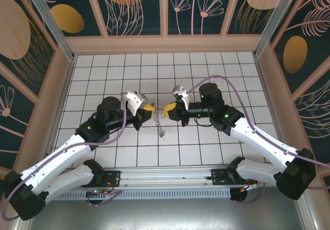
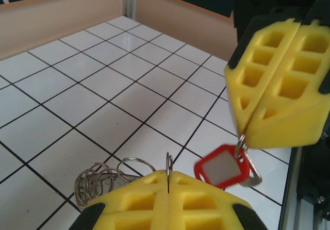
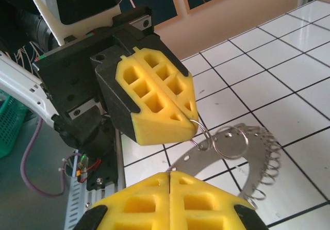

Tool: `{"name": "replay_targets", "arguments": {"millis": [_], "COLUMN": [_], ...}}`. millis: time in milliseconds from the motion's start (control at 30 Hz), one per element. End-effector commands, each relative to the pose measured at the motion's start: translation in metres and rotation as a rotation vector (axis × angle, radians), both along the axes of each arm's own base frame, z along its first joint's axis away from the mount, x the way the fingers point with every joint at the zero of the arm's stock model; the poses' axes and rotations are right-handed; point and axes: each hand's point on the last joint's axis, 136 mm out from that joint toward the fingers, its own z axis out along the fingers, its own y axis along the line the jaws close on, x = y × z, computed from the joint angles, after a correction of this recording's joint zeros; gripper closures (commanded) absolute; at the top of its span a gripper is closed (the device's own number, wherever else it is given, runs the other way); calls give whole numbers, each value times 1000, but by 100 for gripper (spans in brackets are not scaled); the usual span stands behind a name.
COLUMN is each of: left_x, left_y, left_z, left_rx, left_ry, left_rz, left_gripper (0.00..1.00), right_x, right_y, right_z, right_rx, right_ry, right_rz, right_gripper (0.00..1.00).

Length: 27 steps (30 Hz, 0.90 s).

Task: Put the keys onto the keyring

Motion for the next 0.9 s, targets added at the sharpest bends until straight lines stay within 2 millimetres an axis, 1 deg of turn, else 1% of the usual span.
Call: {"name": "replay_targets", "arguments": {"millis": [0, 67, 400, 633, 867], "left_x": [-2, -2, 0, 0, 1], "left_y": [-8, -10, -13, -13, -12], "left_z": [35, 34, 31, 28, 26], "left_rx": [-69, -65, -61, -55, -48], "left_ry": [-99, -96, -93, -90, -88], "left_rz": [-49, -54, -63, -65, -58], "left_gripper": [100, 100, 100, 100, 100], "right_x": [4, 9, 21, 34, 34], "right_y": [10, 11, 20, 18, 19], "right_z": [21, 20, 17, 13, 15], "right_rx": [58, 54, 48, 24, 33], "right_ry": [-35, -37, -45, -54, -58], "right_rz": [-8, -29, -83, -153, -145], "right_gripper": [100, 100, 100, 100, 100]}}
